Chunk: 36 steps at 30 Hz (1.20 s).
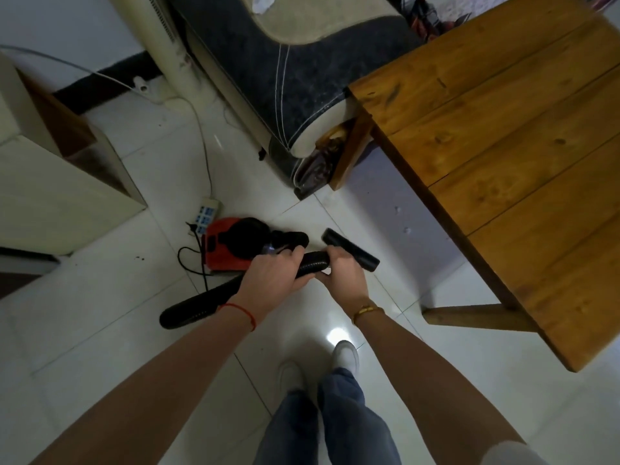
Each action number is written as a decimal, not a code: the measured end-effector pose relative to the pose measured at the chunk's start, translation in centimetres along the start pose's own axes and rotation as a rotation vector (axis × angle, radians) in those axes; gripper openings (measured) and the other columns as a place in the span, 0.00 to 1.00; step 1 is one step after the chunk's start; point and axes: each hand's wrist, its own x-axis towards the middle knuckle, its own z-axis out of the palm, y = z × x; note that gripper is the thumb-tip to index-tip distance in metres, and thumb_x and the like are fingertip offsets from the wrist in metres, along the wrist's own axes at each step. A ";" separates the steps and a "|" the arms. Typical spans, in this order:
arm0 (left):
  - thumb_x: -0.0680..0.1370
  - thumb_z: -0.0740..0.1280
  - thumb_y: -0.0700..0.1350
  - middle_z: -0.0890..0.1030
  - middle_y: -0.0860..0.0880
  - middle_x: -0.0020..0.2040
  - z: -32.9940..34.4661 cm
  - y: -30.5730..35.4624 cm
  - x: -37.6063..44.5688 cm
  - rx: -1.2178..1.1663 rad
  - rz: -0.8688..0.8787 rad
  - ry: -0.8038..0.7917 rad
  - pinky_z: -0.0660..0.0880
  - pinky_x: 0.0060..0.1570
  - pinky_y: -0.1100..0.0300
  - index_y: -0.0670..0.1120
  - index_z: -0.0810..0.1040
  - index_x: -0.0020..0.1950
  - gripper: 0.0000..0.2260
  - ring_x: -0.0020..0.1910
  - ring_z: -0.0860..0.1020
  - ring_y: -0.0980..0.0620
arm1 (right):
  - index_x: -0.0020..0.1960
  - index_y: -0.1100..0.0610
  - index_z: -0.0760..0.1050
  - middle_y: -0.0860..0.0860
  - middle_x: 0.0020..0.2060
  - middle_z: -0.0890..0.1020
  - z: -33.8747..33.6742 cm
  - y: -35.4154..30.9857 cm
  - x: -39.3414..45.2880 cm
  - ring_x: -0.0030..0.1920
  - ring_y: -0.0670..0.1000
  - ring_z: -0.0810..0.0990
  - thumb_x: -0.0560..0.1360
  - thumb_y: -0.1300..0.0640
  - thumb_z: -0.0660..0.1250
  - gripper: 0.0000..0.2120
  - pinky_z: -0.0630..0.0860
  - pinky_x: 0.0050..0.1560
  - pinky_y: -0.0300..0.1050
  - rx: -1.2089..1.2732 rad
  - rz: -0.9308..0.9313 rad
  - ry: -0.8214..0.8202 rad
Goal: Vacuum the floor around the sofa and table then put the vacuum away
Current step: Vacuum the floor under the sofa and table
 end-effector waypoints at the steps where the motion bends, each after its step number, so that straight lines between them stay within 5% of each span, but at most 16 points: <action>1: 0.78 0.57 0.62 0.80 0.50 0.43 0.7 -0.2 -0.1 -0.009 0.001 0.002 0.66 0.29 0.60 0.47 0.70 0.56 0.20 0.35 0.80 0.51 | 0.55 0.57 0.73 0.53 0.51 0.78 0.6 0.4 0.1 0.50 0.52 0.77 0.71 0.49 0.73 0.18 0.77 0.46 0.46 0.016 -0.022 0.005; 6: 0.76 0.52 0.64 0.80 0.50 0.42 4.0 -1.5 -1.1 0.006 0.015 0.010 0.65 0.27 0.62 0.47 0.72 0.57 0.24 0.34 0.80 0.52 | 0.58 0.55 0.69 0.52 0.54 0.77 3.4 3.5 1.3 0.55 0.53 0.75 0.72 0.53 0.72 0.19 0.75 0.54 0.45 0.034 -0.141 -0.115; 12: 0.76 0.61 0.57 0.79 0.50 0.48 6.7 -2.2 -0.4 -0.035 -0.098 -0.045 0.72 0.35 0.60 0.48 0.70 0.59 0.18 0.41 0.81 0.50 | 0.66 0.54 0.69 0.52 0.61 0.75 6.8 7.1 4.1 0.60 0.52 0.74 0.76 0.57 0.68 0.19 0.72 0.61 0.44 -0.041 -0.231 -0.184; 21: 0.76 0.64 0.52 0.77 0.47 0.53 11.2 -0.3 4.1 0.130 -0.180 -0.079 0.66 0.42 0.58 0.45 0.72 0.59 0.15 0.50 0.78 0.48 | 0.54 0.55 0.69 0.49 0.48 0.74 12.7 10.2 7.5 0.48 0.48 0.71 0.72 0.58 0.69 0.13 0.70 0.50 0.40 0.069 -0.392 0.090; 31: 0.76 0.65 0.51 0.79 0.48 0.47 17.5 0.9 7.8 0.112 -0.095 0.181 0.64 0.38 0.59 0.46 0.73 0.55 0.12 0.43 0.78 0.48 | 0.46 0.55 0.70 0.46 0.40 0.73 15.9 16.4 12.4 0.42 0.46 0.67 0.74 0.54 0.69 0.08 0.65 0.47 0.38 0.059 -0.409 0.332; 36: 0.75 0.64 0.53 0.68 0.51 0.37 18.9 0.0 9.6 0.148 -0.074 0.209 0.65 0.36 0.57 0.48 0.69 0.49 0.10 0.35 0.69 0.49 | 0.47 0.54 0.70 0.45 0.41 0.72 16.9 17.7 14.3 0.43 0.45 0.66 0.74 0.54 0.68 0.08 0.63 0.46 0.35 0.099 -0.470 0.381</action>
